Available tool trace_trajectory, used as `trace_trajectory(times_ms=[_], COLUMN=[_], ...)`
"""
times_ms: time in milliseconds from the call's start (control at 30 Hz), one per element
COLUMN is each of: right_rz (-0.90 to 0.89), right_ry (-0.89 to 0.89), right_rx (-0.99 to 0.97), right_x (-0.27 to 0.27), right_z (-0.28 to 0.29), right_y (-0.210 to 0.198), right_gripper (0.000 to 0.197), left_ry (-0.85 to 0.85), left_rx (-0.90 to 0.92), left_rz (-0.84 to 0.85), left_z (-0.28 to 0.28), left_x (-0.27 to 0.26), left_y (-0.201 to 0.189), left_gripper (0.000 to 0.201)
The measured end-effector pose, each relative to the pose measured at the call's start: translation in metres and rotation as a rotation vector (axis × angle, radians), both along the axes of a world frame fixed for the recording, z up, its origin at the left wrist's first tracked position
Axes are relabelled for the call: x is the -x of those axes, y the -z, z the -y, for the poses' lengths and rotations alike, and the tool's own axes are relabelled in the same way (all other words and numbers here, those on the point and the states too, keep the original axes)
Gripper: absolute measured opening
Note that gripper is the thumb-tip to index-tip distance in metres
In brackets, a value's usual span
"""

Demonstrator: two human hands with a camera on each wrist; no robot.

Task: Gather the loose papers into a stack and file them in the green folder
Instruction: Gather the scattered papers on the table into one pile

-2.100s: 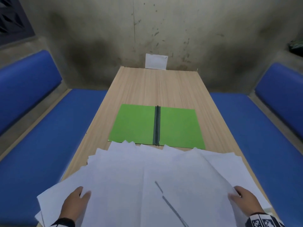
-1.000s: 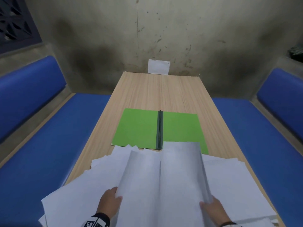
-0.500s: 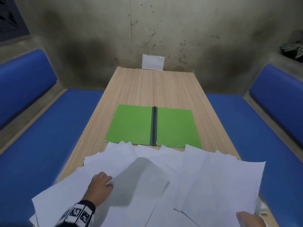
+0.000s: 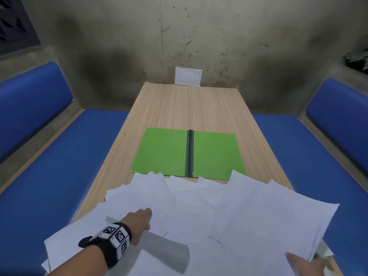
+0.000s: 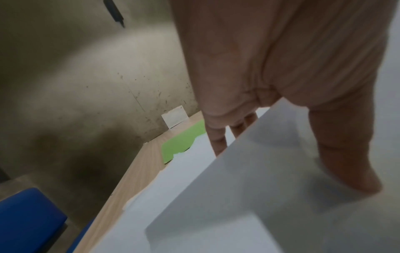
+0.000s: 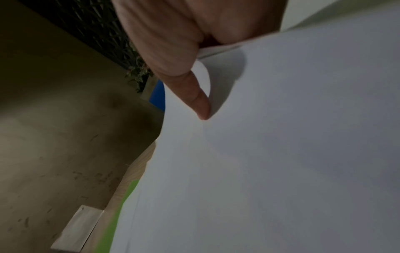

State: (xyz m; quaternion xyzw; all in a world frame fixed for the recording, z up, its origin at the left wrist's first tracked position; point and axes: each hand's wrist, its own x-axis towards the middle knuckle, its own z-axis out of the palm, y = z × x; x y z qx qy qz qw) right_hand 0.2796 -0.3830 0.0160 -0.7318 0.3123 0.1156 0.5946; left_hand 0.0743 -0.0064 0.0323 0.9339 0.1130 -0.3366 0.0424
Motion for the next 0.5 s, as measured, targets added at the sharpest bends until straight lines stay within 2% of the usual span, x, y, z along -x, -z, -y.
trace_trajectory(times_ms=[33,100,133,200,233,267,300,333,367,400,433,467,500], right_rz=[0.005,0.068,0.123,0.241,0.296,0.345,0.382,0.418,0.499,0.505,0.604,0.596,0.546], right_ry=[-0.08,-0.07,0.004,0.011,-0.077,-0.055,-0.164,-0.128,-0.207,-0.148,-0.104,-0.241,-0.249], right_rx=[0.048,0.152,0.145,0.134,0.15,0.134,0.256,0.219,0.17,0.098,0.211,0.248,0.267], right_x=[0.003,0.003,0.002,0.009,0.012,0.01,0.013,0.008,0.003,-0.001,-0.013,-0.022,-0.013], right_z=[0.001,0.0,-0.004,-0.009,-0.008,-0.01,-0.017,-0.015,-0.007,-0.005,-0.012,0.054,0.0], right_y=[-0.009,-0.017,-0.023,-0.042,-0.049,-0.057,-0.065,-0.065,-0.079,-0.084,-0.075,-0.103,-0.055], right_gripper=[0.069,0.082,0.086,0.098,0.104,0.109,0.11,0.111,0.112,0.112,0.11,0.11,0.112], left_ry=[-0.005,-0.017,-0.002,0.089,0.143,0.188,0.224,0.26,0.299,0.333,0.358,0.363,0.363], left_rx=[0.003,0.0,-0.015,-0.066,-0.088,-0.113,-0.133,-0.15,-0.167,-0.182,-0.192,-0.196,-0.201], left_rz=[0.011,0.018,0.022,0.042,0.051,0.057,0.055,0.043,0.02,0.002,-0.01,-0.018,-0.021], left_z=[0.0,0.0,0.0,-0.003,-0.004,-0.006,-0.008,-0.011,-0.012,-0.012,-0.012,-0.012,-0.011], left_x=[0.0,0.001,0.002,-0.001,-0.004,-0.007,-0.011,-0.015,-0.019,-0.023,-0.026,-0.028,-0.029], left_y=[0.0,-0.001,-0.002,-0.001,0.001,0.002,0.004,0.006,0.008,0.01,0.013,0.015,0.017], left_gripper=[0.018,0.031,0.034,0.038,0.038,0.037,0.037,0.04,0.044,0.05,0.056,0.062,0.067])
